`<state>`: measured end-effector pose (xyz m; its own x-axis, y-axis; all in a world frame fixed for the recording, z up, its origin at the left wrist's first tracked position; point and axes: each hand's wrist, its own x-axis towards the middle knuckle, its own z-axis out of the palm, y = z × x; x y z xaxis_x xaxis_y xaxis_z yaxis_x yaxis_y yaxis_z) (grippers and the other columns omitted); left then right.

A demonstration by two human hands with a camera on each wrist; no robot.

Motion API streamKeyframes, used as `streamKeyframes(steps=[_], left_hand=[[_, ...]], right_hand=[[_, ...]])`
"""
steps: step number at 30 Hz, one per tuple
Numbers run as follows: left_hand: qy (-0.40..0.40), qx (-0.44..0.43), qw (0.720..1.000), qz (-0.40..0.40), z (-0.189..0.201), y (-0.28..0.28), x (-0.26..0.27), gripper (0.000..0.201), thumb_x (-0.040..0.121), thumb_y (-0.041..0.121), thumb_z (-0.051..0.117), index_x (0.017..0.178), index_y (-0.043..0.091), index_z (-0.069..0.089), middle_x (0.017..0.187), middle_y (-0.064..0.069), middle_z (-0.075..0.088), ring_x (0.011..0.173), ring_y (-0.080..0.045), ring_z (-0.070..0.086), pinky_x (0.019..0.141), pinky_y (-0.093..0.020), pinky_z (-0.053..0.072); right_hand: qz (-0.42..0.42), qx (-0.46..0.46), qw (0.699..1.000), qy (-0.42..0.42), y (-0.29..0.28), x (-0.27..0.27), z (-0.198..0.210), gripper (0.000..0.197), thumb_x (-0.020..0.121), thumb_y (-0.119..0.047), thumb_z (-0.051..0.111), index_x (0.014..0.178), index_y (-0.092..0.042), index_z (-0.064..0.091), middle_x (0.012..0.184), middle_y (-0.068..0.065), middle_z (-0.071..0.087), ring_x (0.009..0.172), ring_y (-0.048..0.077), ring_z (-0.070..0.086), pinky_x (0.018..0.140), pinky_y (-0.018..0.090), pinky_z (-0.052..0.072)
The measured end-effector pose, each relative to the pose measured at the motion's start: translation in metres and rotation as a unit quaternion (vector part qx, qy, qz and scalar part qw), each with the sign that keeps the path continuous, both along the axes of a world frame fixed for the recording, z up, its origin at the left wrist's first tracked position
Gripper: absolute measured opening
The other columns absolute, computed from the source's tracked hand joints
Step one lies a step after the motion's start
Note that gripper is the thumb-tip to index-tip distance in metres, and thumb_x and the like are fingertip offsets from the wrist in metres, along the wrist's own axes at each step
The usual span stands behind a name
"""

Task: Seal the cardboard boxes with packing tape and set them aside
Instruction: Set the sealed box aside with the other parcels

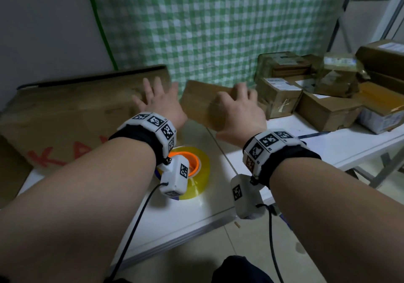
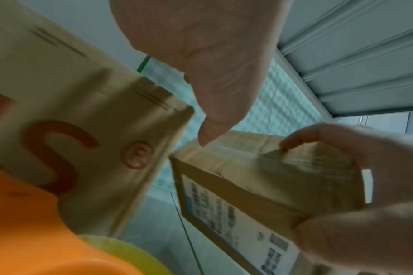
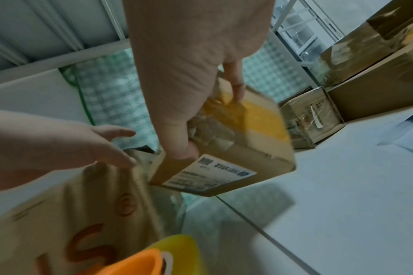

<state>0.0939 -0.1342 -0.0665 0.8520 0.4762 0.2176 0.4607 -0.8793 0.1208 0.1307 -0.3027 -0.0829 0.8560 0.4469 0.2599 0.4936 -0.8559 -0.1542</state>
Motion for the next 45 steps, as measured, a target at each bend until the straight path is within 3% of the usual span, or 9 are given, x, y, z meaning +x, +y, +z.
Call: streamKeyframes(steps=[8,14,17,21,24,28,35,40,45], left_hand=[[0.076,0.052,0.996,0.01,-0.006,0.014,0.005,0.048,0.082,0.031,0.056,0.13,0.029,0.053,0.159,-0.003,0.004,0.145,-0.031,-0.008,0.111,-0.063,-0.002],[0.044,0.129,0.991,0.014,-0.014,0.017,0.02,0.032,0.082,0.031,0.054,0.112,0.024,0.062,0.138,-0.007,0.036,0.127,-0.033,0.023,0.105,-0.056,0.019],[0.017,0.144,0.989,0.005,-0.018,0.02,0.024,0.028,0.083,0.028,0.052,0.108,0.023,0.063,0.133,-0.005,0.04,0.123,-0.031,0.026,0.103,-0.053,0.021],[-0.002,0.14,0.99,-0.012,-0.021,0.025,0.025,0.029,0.084,0.021,0.048,0.109,0.023,0.063,0.13,-0.006,0.041,0.123,-0.032,0.026,0.104,-0.053,0.019],[-0.03,0.128,0.991,-0.025,-0.021,0.029,0.022,0.031,0.083,0.02,0.05,0.111,0.025,0.062,0.13,-0.004,0.041,0.121,-0.031,0.029,0.103,-0.049,0.023],[-0.064,0.105,0.992,-0.031,-0.015,0.041,0.011,0.034,0.083,0.017,0.052,0.115,0.024,0.06,0.137,-0.004,0.036,0.121,-0.029,0.032,0.099,-0.04,0.026],[0.005,0.034,0.996,-0.08,0.002,0.049,-0.018,0.045,0.087,0.021,0.049,0.128,0.038,0.053,0.15,0.001,0.03,0.131,-0.03,0.027,0.112,-0.045,0.021],[0.033,0.005,0.993,-0.115,0.005,0.051,-0.034,0.048,0.091,0.022,0.047,0.137,0.036,0.046,0.156,0.001,0.023,0.138,-0.032,0.021,0.113,-0.039,0.019],[0.043,-0.021,0.987,-0.151,0.001,0.06,-0.049,0.068,0.086,0.019,0.052,0.148,0.033,0.026,0.158,-0.001,0.015,0.144,-0.029,0.015,0.118,-0.042,0.013]], right_hand=[[-0.039,-0.147,0.988,0.014,0.002,0.03,-0.024,0.041,0.09,-0.018,0.05,0.131,-0.017,0.049,0.152,0.009,0.009,0.143,0.035,0.0,0.109,0.053,0.028],[0.043,-0.088,0.986,0.135,0.041,0.054,-0.038,0.031,0.091,-0.016,0.051,0.119,-0.022,0.063,0.12,0.007,0.061,0.105,0.028,0.058,0.074,0.034,0.048],[0.075,-0.074,0.977,0.187,0.059,0.065,-0.042,0.039,0.093,-0.012,0.047,0.131,-0.021,0.055,0.127,0.008,0.059,0.113,0.028,0.057,0.088,0.036,0.05],[0.049,-0.114,0.968,0.22,0.071,0.077,-0.044,0.049,0.098,-0.015,0.044,0.146,-0.014,0.034,0.14,0.013,0.048,0.124,0.029,0.049,0.096,0.034,0.044],[0.075,-0.118,0.968,0.21,0.077,0.078,-0.043,0.041,0.098,-0.019,0.044,0.138,-0.012,0.047,0.139,0.01,0.05,0.124,0.027,0.049,0.1,0.033,0.043],[0.126,-0.075,0.973,0.177,0.082,0.062,-0.034,0.029,0.091,-0.028,0.053,0.108,-0.013,0.07,0.111,0.007,0.067,0.102,0.024,0.06,0.085,0.032,0.051],[0.181,-0.038,0.944,0.273,0.083,0.009,-0.024,0.041,0.078,-0.052,0.069,0.077,-0.011,0.069,0.077,0.003,0.067,0.078,0.018,0.061,0.069,0.031,0.048],[0.159,-0.141,0.914,0.345,0.083,-0.031,-0.03,0.078,0.064,-0.075,0.066,0.109,-0.011,0.067,0.107,0.006,0.066,0.098,0.023,0.061,0.084,0.036,0.05],[0.167,-0.221,0.915,0.295,0.082,-0.054,-0.034,0.07,0.069,-0.071,0.064,0.108,-0.012,0.064,0.088,0.005,0.058,0.081,0.022,0.055,0.064,0.03,0.043]])
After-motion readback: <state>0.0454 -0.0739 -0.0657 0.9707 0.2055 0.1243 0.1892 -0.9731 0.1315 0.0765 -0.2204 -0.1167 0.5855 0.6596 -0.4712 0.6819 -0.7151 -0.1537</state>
